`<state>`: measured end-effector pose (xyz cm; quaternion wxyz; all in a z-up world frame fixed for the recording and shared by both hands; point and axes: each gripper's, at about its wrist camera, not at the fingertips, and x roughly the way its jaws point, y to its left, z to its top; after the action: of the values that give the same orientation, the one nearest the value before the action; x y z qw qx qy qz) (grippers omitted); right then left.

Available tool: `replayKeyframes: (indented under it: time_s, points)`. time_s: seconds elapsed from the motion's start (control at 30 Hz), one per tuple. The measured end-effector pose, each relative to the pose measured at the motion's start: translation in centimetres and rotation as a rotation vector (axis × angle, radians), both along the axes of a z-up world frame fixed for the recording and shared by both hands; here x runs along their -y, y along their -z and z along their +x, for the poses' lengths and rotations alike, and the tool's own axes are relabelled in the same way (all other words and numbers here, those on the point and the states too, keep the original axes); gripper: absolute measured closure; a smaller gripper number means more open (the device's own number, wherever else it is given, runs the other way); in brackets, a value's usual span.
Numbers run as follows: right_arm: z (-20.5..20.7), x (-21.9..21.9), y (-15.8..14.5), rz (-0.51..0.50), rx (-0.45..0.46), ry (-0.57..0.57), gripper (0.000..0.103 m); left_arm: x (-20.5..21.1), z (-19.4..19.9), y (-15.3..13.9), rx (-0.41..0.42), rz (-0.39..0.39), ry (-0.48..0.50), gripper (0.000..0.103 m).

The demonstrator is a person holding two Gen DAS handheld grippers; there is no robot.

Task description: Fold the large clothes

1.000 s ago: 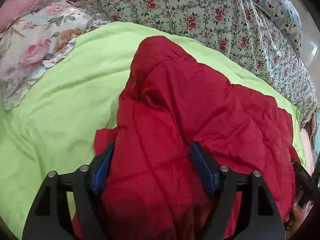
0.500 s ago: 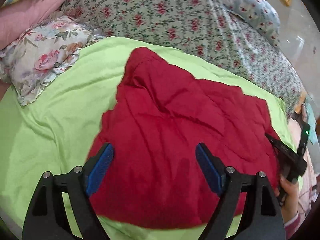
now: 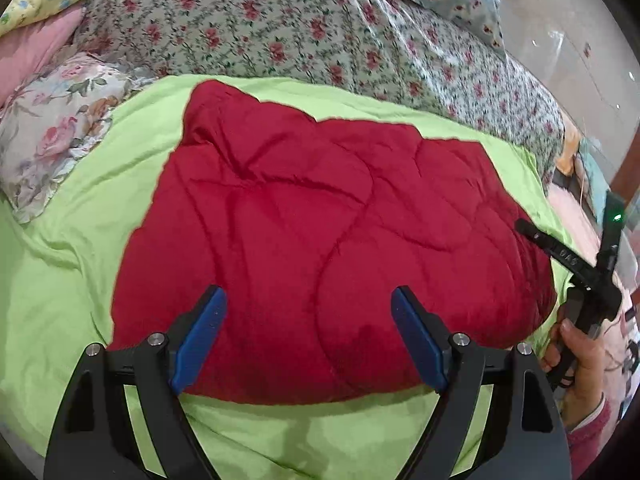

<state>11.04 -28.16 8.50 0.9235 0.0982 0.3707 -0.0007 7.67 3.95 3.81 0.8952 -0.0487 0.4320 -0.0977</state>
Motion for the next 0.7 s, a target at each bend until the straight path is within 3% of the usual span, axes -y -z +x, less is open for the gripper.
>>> replayKeyframes:
  time_s: [0.13,0.23,0.5,0.7]
  points:
    - [-1.8,-0.2,-0.6,0.030,0.008,-0.002,0.025,0.7,0.0,0.9,-0.017,0.017,0.022,0.018]
    - [-2.9,-0.4,-1.0,0.045,0.006,-0.004,0.023,1.4,0.4,2.0,-0.022,0.084,0.023,0.018]
    - [-4.3,-2.6,-1.6,0.100,-0.027,-0.084,0.017,1.2,1.4,3.5,-0.032,0.083,0.019,0.015]
    - [-4.1,-7.3,-0.2,0.004,-0.076,-0.208,0.018,1.1,1.6,3.8,-0.035,0.086,0.021,0.014]
